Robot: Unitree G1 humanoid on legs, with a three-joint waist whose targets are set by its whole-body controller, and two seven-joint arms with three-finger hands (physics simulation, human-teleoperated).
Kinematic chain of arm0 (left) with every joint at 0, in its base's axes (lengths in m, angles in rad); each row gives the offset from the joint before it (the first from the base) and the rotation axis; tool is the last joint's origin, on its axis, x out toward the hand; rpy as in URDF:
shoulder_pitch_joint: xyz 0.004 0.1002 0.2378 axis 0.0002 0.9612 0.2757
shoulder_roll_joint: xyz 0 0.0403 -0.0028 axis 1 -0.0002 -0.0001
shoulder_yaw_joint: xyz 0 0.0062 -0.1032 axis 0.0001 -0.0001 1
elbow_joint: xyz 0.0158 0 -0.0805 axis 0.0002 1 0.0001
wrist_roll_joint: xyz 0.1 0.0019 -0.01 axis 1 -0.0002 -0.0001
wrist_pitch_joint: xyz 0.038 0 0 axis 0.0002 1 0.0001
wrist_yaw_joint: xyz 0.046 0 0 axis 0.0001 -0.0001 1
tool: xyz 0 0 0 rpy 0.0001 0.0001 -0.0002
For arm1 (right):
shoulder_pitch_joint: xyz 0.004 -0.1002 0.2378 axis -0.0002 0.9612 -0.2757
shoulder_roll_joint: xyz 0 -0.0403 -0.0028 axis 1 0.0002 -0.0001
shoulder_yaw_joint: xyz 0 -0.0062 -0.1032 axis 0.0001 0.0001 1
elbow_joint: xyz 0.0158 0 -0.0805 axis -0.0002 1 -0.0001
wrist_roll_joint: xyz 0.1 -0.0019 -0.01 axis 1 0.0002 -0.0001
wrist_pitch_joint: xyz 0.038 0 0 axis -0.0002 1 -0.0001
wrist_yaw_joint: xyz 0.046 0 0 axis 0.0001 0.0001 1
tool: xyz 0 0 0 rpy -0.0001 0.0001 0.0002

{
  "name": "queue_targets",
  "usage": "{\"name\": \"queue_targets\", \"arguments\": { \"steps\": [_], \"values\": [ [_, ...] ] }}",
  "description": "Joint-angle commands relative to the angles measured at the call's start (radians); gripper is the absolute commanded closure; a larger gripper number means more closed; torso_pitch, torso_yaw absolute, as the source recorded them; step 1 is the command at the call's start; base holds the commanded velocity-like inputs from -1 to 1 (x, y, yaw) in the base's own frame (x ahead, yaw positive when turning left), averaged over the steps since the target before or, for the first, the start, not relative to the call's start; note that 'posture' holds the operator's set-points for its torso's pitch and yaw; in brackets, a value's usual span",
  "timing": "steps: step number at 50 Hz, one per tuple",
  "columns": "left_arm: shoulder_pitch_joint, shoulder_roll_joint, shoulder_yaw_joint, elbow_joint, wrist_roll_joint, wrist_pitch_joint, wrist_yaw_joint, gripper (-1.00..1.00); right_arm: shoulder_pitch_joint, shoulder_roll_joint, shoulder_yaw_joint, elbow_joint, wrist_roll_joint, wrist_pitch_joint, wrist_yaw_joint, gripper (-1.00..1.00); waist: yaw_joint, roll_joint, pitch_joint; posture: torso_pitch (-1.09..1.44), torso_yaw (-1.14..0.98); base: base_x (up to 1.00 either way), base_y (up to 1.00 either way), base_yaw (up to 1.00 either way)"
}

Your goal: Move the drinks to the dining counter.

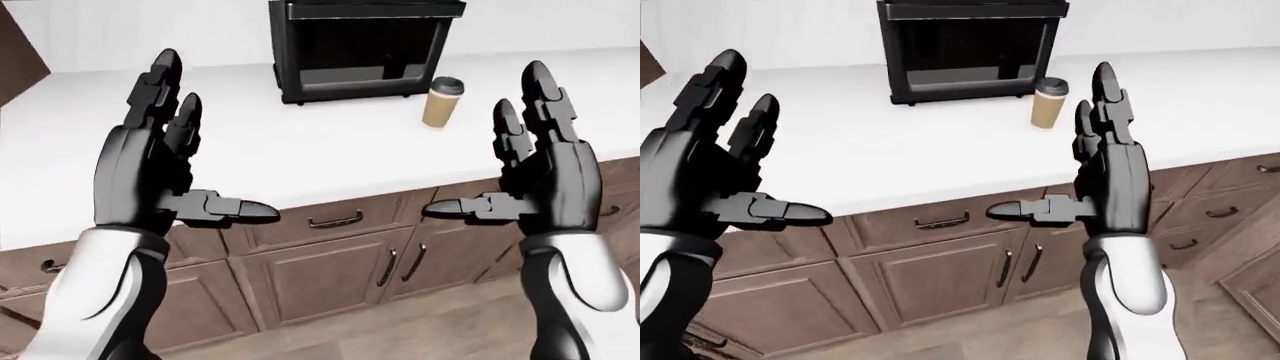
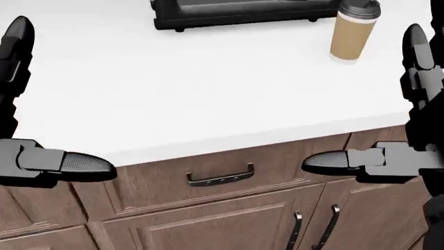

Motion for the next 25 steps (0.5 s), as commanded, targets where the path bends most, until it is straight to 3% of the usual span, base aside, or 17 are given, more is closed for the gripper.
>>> {"name": "queue_targets", "arguments": {
  "steps": [1, 2, 3, 4, 5, 6, 12, 13, 14, 15, 16, 17, 19, 22, 23, 24, 25],
  "values": [
    [-0.019, 0.002, -0.003, -0.009, -0.002, -0.017, -0.001, -1.00, -0.015, -0.010, -0.012, -0.014, -0.005, -0.016, -0.005, -1.00, -0.015, -0.007, -0.015, 0.00, 0.00, 0.16, -0.84, 0.00],
    [-0.019, 0.002, -0.002, -0.009, -0.003, -0.018, -0.002, -1.00, -0.014, -0.008, -0.012, -0.014, -0.003, -0.019, -0.004, -1.00, -0.019, -0.045, -0.021, 0.00, 0.00, 0.05, -0.70, 0.00],
    [-0.019, 0.002, -0.001, -0.007, -0.003, -0.018, -0.002, -1.00, -0.013, -0.007, -0.011, -0.014, -0.003, -0.019, -0.005, -1.00, -0.021, -0.114, -0.042, 0.00, 0.00, 0.00, -0.56, 0.00],
    [-0.019, 0.002, -0.001, -0.008, -0.003, -0.019, -0.002, -1.00, -0.013, -0.007, -0.011, -0.013, -0.002, -0.019, -0.005, -1.00, -0.025, -0.120, -0.034, 0.00, 0.00, 0.00, -0.52, 0.00],
    [-0.020, 0.003, 0.000, -0.008, -0.004, -0.018, -0.002, -1.00, -0.015, -0.007, -0.011, -0.014, -0.001, -0.015, -0.006, -1.00, -0.042, -0.109, 0.010, 0.00, 0.00, 0.00, -0.52, 0.00],
    [-0.021, 0.003, 0.002, -0.009, -0.006, -0.016, -0.001, -1.00, -0.015, -0.007, -0.010, -0.014, 0.000, -0.014, -0.005, -1.00, -0.053, -0.110, 0.008, 0.00, 0.00, 0.00, -0.52, 0.00],
    [-0.023, 0.010, 0.018, -0.015, -0.019, -0.007, 0.001, -1.00, -0.016, -0.008, -0.012, -0.010, 0.003, -0.016, -0.004, -1.00, -0.021, -0.029, 0.022, 0.00, 0.00, -0.11, -0.61, 0.00],
    [-0.024, 0.011, 0.020, -0.016, -0.022, -0.004, 0.002, -1.00, -0.018, -0.009, -0.013, -0.012, 0.004, -0.013, -0.004, -1.00, -0.007, -0.001, 0.018, 0.00, 0.00, -0.54, -0.88, 0.00],
    [-0.025, 0.012, 0.021, -0.016, -0.023, -0.003, 0.004, -1.00, -0.021, -0.011, -0.013, -0.017, 0.005, -0.005, -0.005, -1.00, 0.009, 0.075, 0.022, 0.00, 0.00, -0.55, -0.88, 0.00],
    [-0.026, 0.013, 0.021, -0.015, -0.024, -0.004, 0.005, -1.00, -0.022, -0.012, -0.013, -0.019, 0.006, -0.002, -0.005, -1.00, 0.007, 0.095, 0.030, 0.00, 0.00, -0.55, -0.88, 0.00],
    [-0.026, 0.013, 0.021, -0.014, -0.026, -0.005, 0.005, -1.00, -0.021, -0.011, -0.015, -0.019, 0.008, -0.004, -0.004, -1.00, 0.005, 0.058, 0.020, 0.00, 0.00, -0.55, -0.88, 0.00],
    [-0.024, 0.015, 0.020, -0.012, -0.025, -0.009, 0.005, -1.00, -0.021, -0.011, -0.018, -0.021, 0.010, -0.003, -0.004, -1.00, 0.011, 0.048, -0.006, 0.00, 0.00, -0.59, -0.88, 0.00],
    [-0.026, 0.018, 0.025, -0.012, -0.031, -0.006, 0.006, -1.00, -0.022, -0.014, -0.032, -0.027, 0.021, 0.002, -0.003, -1.00, 0.001, 0.062, -0.027, 0.00, 0.00, -0.81, -0.88, 0.00],
    [-0.031, 0.022, 0.027, -0.014, -0.037, 0.000, 0.012, -1.00, -0.024, -0.022, -0.038, -0.036, 0.030, 0.010, -0.008, -1.00, -0.024, 0.049, -0.016, 0.00, 0.00, -0.90, -0.89, 0.00],
    [-0.027, 0.020, 0.023, -0.016, -0.037, -0.002, 0.014, -1.00, -0.022, -0.025, -0.026, -0.035, 0.017, 0.003, -0.012, -1.00, -0.018, 0.042, 0.020, 0.00, 0.00, 0.00, 0.00, 0.00],
    [-0.025, 0.020, 0.023, -0.017, -0.038, -0.003, 0.015, -1.00, -0.019, -0.023, -0.018, -0.030, 0.012, -0.008, -0.010, -1.00, 0.001, -0.030, 0.045, 0.00, 0.00, 0.00, 0.00, 0.00],
    [-0.022, 0.020, 0.023, -0.015, -0.037, -0.008, 0.014, -1.00, -0.018, -0.021, -0.012, -0.025, 0.007, -0.015, -0.009, -1.00, 0.004, -0.081, 0.044, 0.00, 0.00, 0.00, 0.00, 0.00]
  ]
}}
